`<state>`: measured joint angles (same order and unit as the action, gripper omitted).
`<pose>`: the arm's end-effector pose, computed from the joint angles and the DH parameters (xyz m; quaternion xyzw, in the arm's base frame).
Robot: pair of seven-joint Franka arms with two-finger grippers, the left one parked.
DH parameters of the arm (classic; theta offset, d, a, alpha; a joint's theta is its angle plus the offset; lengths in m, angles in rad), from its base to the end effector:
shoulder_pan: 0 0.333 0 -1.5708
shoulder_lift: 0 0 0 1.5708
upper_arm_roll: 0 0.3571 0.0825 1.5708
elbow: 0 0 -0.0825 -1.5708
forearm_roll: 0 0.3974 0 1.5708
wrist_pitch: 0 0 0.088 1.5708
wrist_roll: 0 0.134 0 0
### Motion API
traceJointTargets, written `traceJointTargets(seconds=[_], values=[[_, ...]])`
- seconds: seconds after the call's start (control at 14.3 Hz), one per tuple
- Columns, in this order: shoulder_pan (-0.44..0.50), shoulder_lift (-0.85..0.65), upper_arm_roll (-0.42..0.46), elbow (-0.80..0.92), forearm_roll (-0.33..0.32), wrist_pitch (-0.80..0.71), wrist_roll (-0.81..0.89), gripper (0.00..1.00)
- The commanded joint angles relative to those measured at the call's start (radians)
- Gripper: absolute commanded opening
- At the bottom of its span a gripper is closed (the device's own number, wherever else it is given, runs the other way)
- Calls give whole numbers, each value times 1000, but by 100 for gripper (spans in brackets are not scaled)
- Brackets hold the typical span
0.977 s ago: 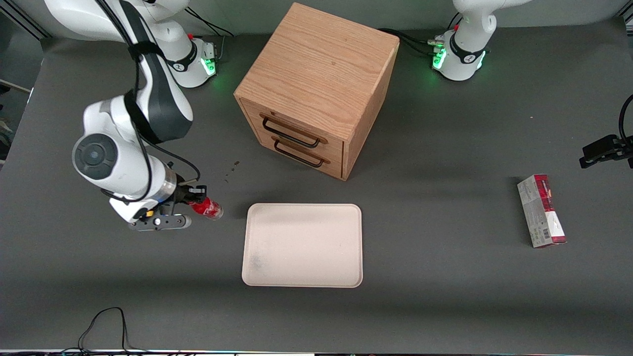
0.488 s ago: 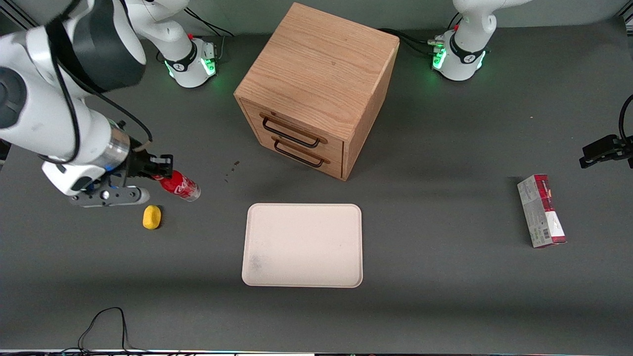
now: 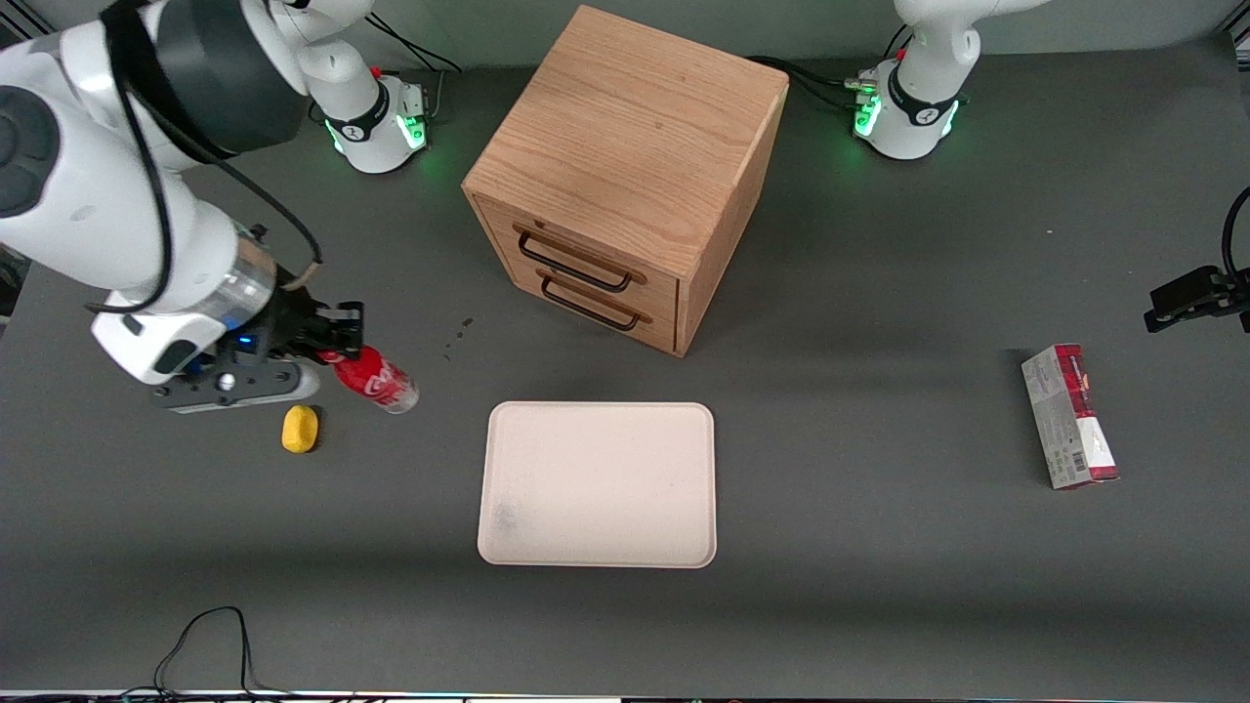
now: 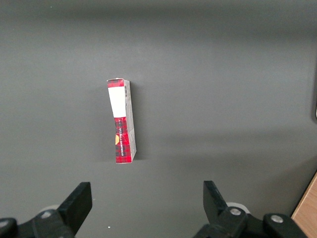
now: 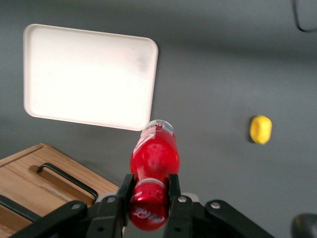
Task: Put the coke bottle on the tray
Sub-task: 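Carry the held bottle over the white tray with the right gripper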
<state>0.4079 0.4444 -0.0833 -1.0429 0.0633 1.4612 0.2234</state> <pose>0.6567 0.2466 0.5998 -0.9982 -0.0574 0.0157 0.0097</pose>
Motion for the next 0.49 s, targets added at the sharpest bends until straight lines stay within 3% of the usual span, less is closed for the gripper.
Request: traceJointTargets(seconds=[0.0,0.42], values=[[14,147,20,180,9,-9,16,0],[37,275,19,259,-16,65,14,0]])
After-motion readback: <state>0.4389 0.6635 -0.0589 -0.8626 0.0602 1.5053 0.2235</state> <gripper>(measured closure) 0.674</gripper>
